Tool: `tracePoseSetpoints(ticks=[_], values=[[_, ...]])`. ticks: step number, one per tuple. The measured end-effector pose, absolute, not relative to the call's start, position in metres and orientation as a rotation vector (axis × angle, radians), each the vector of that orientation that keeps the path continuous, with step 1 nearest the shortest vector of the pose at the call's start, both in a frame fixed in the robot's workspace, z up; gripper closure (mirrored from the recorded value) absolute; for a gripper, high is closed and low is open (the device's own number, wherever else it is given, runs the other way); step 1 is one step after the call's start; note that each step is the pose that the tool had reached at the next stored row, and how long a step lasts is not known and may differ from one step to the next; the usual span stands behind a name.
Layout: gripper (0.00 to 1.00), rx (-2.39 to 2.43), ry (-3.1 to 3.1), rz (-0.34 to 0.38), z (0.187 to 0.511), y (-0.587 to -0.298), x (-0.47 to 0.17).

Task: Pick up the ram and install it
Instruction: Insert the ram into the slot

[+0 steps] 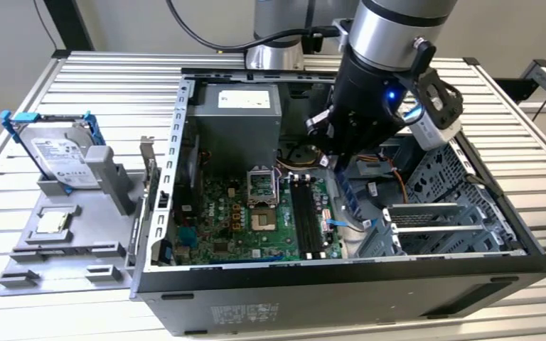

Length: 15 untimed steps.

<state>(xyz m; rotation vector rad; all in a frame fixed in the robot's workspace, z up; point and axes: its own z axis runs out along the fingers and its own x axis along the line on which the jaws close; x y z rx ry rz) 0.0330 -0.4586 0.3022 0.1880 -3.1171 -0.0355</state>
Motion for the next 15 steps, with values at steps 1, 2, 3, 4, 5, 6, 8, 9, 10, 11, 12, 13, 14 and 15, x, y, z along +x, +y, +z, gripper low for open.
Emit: tracePoseSetpoints(ticks=[1,2,3,4,5,6,8,9,10,11,12,13,14,15], values=[[1.00,0.178,-3.118,-0.035,0.300,-0.458,0.033],[1.00,0.161,-3.119,-0.035,0.299,-0.458,0.033],[1.00,0.139,-3.120,-0.035,0.297,-0.458,0.033],[1.00,0.115,-3.121,-0.036,0.295,-0.458,0.033],[1.00,0.091,-3.122,-0.036,0.293,-0.458,0.033],[1.00,0.068,-3.123,-0.036,0.291,-0.458,0.033],[1.00,0.030,-3.124,-0.036,0.288,-0.458,0.032],[1.00,0.020,-3.124,-0.036,0.286,-0.457,0.032],[1.00,0.011,-3.124,-0.036,0.284,-0.457,0.032],[1.00,0.002,-3.124,-0.037,0.282,-0.457,0.032],[1.00,-0.007,-3.124,-0.036,0.280,-0.456,0.032],[1.00,-0.017,-3.125,-0.036,0.279,-0.456,0.032],[1.00,-0.025,-3.125,-0.036,0.277,-0.456,0.032],[1.00,-0.029,-3.125,-0.035,0.275,-0.455,0.032]])
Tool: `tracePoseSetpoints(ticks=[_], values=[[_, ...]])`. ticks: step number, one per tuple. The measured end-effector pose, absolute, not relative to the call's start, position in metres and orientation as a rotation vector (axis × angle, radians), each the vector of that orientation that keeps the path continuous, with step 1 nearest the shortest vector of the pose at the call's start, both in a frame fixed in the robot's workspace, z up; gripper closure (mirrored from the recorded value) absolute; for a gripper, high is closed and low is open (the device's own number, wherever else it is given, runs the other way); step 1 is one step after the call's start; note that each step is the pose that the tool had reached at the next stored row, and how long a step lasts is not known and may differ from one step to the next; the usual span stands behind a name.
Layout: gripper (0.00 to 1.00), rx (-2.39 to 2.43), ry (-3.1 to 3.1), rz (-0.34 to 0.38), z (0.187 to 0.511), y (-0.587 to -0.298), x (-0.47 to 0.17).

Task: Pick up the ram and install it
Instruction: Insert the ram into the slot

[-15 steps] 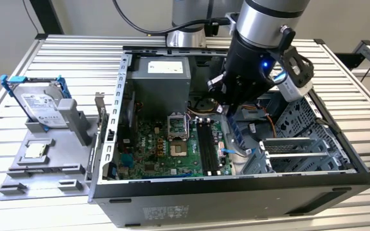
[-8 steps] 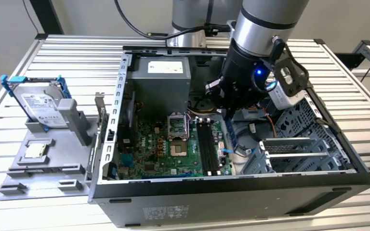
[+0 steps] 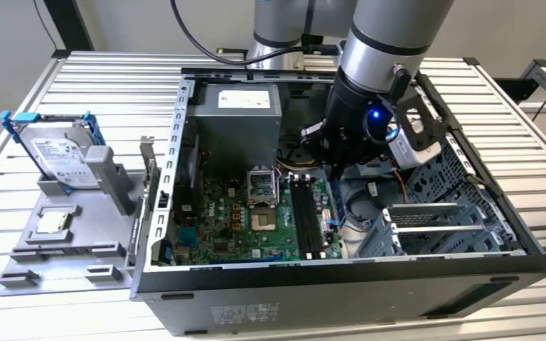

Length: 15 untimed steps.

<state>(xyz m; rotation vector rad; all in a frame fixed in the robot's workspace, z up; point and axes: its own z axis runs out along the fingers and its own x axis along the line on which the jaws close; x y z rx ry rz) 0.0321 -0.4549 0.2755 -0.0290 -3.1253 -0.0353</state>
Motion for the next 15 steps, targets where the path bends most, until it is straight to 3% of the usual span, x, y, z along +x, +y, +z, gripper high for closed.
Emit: tracePoseSetpoints(ticks=[15], values=[[1.00,-0.083,-3.201,0.018,0.261,-0.447,0.021]])
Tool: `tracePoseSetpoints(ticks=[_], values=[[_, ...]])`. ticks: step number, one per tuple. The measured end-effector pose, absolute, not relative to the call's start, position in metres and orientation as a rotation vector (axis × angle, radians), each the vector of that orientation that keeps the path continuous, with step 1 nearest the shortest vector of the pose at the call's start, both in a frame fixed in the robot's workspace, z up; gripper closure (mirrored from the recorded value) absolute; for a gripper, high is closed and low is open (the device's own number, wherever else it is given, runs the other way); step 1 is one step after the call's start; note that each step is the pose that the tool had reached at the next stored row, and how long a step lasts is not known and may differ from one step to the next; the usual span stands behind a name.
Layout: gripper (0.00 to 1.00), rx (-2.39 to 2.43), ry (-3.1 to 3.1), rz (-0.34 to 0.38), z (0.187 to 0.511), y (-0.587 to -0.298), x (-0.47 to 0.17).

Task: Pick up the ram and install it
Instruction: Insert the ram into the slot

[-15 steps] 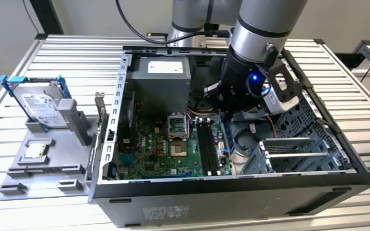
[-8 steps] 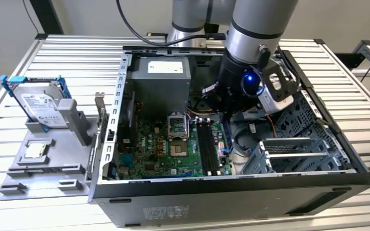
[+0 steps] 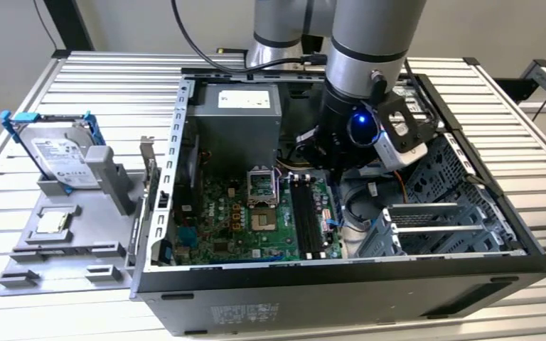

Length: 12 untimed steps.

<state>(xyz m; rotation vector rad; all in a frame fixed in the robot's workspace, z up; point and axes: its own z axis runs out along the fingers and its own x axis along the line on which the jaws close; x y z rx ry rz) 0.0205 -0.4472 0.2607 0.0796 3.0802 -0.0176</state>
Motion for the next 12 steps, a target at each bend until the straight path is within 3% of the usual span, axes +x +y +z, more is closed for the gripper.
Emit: tracePoseSetpoints(ticks=[12], values=[[1.00,0.013,3.081,-0.020,0.242,-0.447,0.010]])
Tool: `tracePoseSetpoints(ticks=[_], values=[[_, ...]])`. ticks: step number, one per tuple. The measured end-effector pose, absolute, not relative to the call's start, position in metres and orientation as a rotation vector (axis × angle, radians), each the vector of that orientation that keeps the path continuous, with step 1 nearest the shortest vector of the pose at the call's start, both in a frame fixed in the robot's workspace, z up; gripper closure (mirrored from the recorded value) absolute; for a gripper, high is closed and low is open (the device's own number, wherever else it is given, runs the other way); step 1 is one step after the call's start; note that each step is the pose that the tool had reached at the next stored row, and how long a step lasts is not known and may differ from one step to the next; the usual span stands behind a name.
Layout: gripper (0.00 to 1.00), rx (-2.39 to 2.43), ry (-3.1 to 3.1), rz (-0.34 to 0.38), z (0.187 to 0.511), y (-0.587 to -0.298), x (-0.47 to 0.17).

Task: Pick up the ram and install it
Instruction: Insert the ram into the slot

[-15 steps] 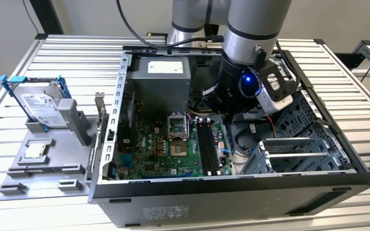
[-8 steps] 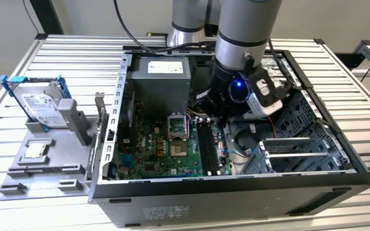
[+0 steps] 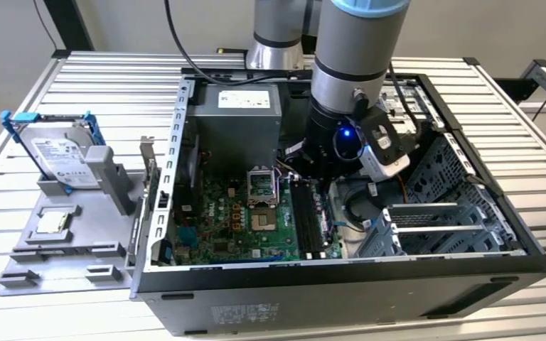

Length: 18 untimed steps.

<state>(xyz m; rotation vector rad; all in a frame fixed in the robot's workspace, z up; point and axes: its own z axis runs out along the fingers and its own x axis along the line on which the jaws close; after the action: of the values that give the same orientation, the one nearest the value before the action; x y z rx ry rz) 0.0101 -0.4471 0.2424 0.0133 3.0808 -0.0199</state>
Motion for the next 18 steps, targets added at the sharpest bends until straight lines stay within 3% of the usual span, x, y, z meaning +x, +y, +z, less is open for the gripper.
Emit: tracePoseSetpoints(ticks=[18], values=[[1.00,0.014,3.081,-0.020,0.230,-0.454,0.003]])
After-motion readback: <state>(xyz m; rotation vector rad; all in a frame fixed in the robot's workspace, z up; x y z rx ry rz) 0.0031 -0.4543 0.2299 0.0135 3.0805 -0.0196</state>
